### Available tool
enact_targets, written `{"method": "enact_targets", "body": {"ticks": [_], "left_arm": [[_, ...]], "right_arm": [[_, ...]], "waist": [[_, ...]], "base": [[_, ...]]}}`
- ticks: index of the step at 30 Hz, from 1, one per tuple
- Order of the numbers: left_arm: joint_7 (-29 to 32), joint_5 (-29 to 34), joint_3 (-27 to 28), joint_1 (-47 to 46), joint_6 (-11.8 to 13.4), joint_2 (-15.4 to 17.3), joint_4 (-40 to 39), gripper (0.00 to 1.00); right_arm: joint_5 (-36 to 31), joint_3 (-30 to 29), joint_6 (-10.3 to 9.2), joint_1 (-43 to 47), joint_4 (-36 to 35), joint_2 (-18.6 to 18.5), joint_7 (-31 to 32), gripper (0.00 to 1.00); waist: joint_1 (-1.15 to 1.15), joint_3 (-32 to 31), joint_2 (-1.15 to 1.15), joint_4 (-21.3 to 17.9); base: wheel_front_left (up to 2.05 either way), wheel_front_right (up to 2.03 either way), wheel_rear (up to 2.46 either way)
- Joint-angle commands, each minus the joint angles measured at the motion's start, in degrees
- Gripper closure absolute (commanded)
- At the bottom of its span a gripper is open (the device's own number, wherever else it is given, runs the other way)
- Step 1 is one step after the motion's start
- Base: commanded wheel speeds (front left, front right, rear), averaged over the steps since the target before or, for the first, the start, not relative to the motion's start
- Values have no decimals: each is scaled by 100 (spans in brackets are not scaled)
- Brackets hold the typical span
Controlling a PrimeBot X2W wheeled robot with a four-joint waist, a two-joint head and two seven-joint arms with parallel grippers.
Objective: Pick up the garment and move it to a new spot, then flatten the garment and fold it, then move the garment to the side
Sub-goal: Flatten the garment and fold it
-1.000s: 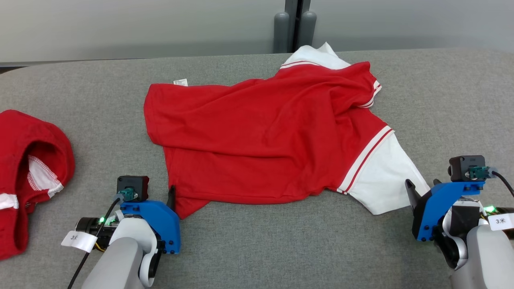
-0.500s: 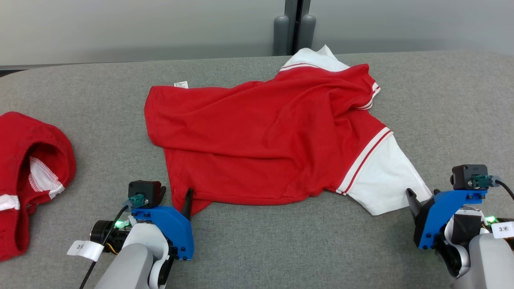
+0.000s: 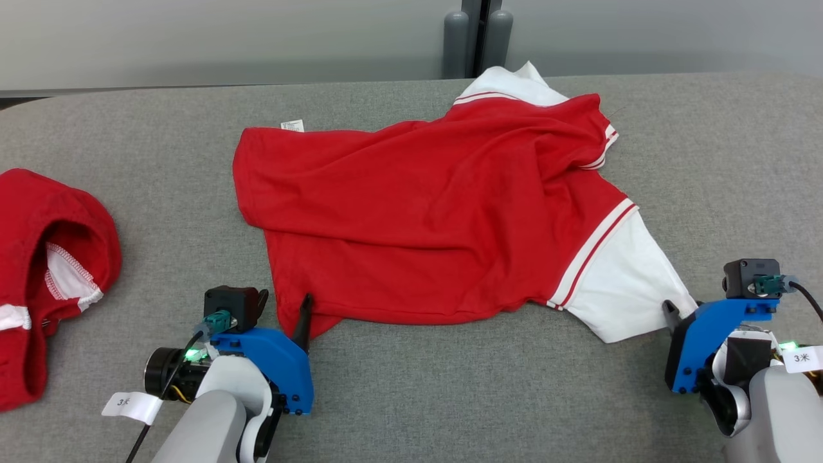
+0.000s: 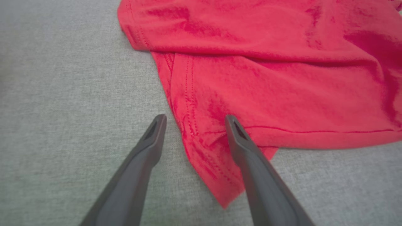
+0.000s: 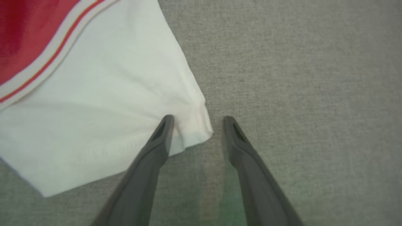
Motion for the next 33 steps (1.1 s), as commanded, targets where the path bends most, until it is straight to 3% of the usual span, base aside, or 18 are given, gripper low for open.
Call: {"method": "enact_targets", "body": {"ticks": [1,9,23,25,33], "left_arm": [[35,-1,-35,5,-17,38,-51,0],[216,-24,-92,-124,15,54,-88,0],[1321,-264,-16,-21,416,170,-502,1],[1455,-304,-8,-9,426,199,-588,8],[1602,-414,-50,-63,349,236,-617,58]], "right_arm": [[-32,73,5,25,153,19,40,100],[21,77,3,-2,214,-17,12,100],[82,32,0,42,143,-3,11,100],[100,52,1,39,139,13,17,100],[135,87,2,3,128,42,7,100]], "waist": [[1,17,0,8],[1,15,0,-7],[1,17,0,-3],[1,23,0,-4],[1,67,0,-43]], "base": [[0,0,0],[0,0,0],[0,0,0],[0,0,0],[0,0,0]]}}
